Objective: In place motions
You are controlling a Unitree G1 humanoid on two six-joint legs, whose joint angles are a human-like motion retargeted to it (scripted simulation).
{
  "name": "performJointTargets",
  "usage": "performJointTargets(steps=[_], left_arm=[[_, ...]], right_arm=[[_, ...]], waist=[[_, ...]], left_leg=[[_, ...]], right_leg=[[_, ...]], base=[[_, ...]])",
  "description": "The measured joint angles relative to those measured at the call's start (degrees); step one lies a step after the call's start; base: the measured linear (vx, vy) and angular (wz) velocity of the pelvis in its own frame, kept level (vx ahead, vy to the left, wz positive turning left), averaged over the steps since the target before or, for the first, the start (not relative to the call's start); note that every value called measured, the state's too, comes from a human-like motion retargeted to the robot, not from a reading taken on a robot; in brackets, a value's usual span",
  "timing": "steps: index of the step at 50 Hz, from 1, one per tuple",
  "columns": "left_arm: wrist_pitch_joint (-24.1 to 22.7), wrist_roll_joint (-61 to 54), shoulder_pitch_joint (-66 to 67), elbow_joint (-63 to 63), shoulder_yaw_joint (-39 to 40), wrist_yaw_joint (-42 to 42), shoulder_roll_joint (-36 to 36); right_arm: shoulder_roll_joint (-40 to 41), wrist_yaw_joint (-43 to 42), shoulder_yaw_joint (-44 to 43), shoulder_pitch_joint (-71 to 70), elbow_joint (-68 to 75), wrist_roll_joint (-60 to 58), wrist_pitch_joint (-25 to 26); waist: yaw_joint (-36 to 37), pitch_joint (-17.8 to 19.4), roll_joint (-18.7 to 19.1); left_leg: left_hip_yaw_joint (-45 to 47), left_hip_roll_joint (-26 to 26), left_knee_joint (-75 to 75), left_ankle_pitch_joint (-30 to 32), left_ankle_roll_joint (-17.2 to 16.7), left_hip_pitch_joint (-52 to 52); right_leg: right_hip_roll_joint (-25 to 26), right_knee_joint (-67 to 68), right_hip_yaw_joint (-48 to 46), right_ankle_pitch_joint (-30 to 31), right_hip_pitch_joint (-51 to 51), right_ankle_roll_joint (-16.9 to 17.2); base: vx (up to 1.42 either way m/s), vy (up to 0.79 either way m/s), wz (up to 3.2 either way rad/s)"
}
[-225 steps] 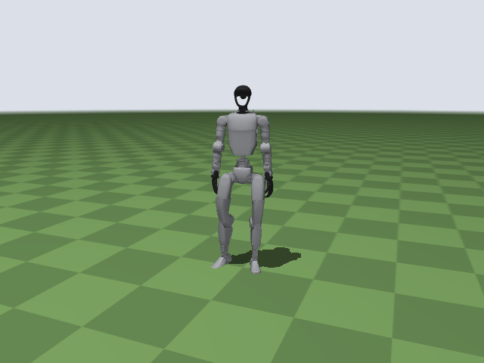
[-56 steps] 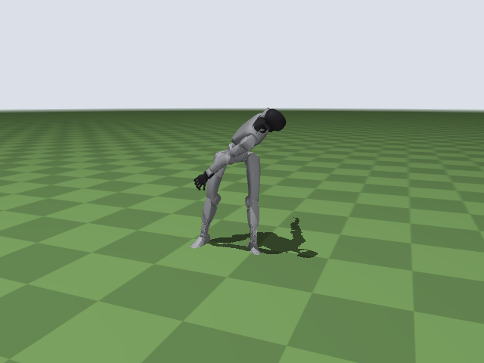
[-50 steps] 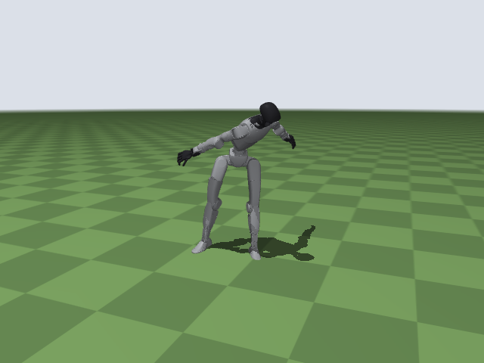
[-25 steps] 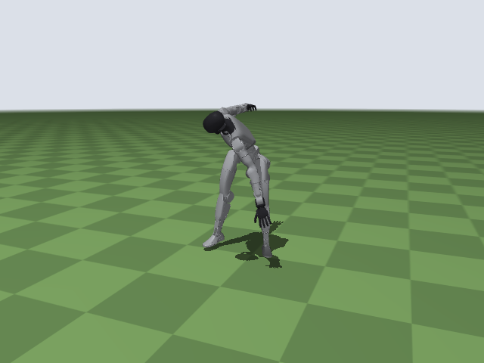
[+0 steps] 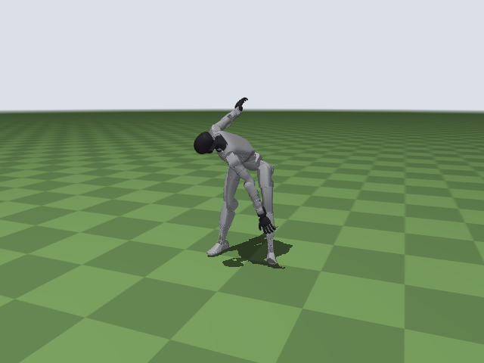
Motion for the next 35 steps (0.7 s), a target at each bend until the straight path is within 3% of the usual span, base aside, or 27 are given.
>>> performJointTargets(steps=[7,11,15,20,25,30,33,35], left_arm=[[-0.59,-9.6,22.66,7.73,-4.99,4.5,3.88],[-4.57,-18.44,37.88,7.42,1.6,4.8,0.67],[-9.59,-22.96,51.22,8.93,3.1,6.06,-2.29],[-5.17,-19.9,60.49,14.95,1.75,0.98,-4.72],[-7.94,-22.92,58.59,17.26,2.69,0.4,-6.47],[-11.0,-27.86,48.23,19.97,3.03,-1.33,-5.91],[-13.48,-28.36,41.15,22.19,-2.74,-2.78,-7.08],[-16.82,-25.08,36.81,22.36,-10.99,-5.88,-6.72]], right_arm=[[-2.92,-0.03,-5.2,-4.18,-1.68,-9.16,5.07],[-5.19,1.79,-9.78,-4.8,-5.7,-12.25,6.46],[-9.67,1.83,-9.38,-6.33,-7.44,-13.59,7.64],[-15.19,1.45,-13.13,-6.29,-11.09,-14.03,8.0],[-19.91,3.41,-22.67,-4.44,-12.2,-10.93,7.31],[-19.8,5.05,-29.61,-8.48,-12.89,-8.78,7.46],[-20.88,5.87,-31.94,-15.7,-14.3,-6.41,7.75],[-23.62,7.69,-32.66,-21.38,-13.55,-2.88,8.49]], waist=[[10.61,0.0,8.37],[19.36,0.0,15.11],[28.41,0.0,21.89],[40.42,0.0,31.23],[58.01,0.0,40.92],[82.15,0.0,41.57],[94.87,0.0,41.57],[102.77,0.0,41.57]], left_leg=[[-5.31,-1.79,0.45,0.97,0.47,4.22],[-9.99,-3.46,0.83,1.87,0.88,5.82],[-14.67,-6.33,1.45,3.34,1.13,5.33],[-22.13,-10.82,2.07,5.79,0.52,2.72],[-29.28,-14.83,2.49,8.19,-0.38,-0.26],[-32.78,-16.45,1.55,10.88,-1.95,-6.3],[-34.41,-15.62,0.79,12.04,-3.1,-10.72],[-34.95,-15.56,0.22,12.67,-3.7,-14.01]], right_leg=[[-3.17,0.16,-5.39,-1.51,10.07,0.13],[-5.84,0.15,-9.3,-2.27,16.24,1.01],[-9.18,0.34,-12.63,-3.07,20.65,1.85],[-12.92,-0.33,-18.71,-3.76,25.34,2.19],[-15.62,-1.32,-26.26,-3.8,28.54,2.01],[-16.4,-2.05,-29.09,-3.38,25.45,2.08],[-15.12,-1.7,-29.13,-3.65,22.16,2.48],[-14.67,-1.53,-28.96,-3.97,19.44,2.66]], base=[[-0.09,0.0,1.13],[-0.11,0.1,1.32],[-0.11,0.03,1.57],[-0.17,0.03,1.87],[-0.21,-0.16,1.49],[-0.05,-0.69,0.81],[0.18,-0.76,0.26],[0.29,-0.56,0.24]])
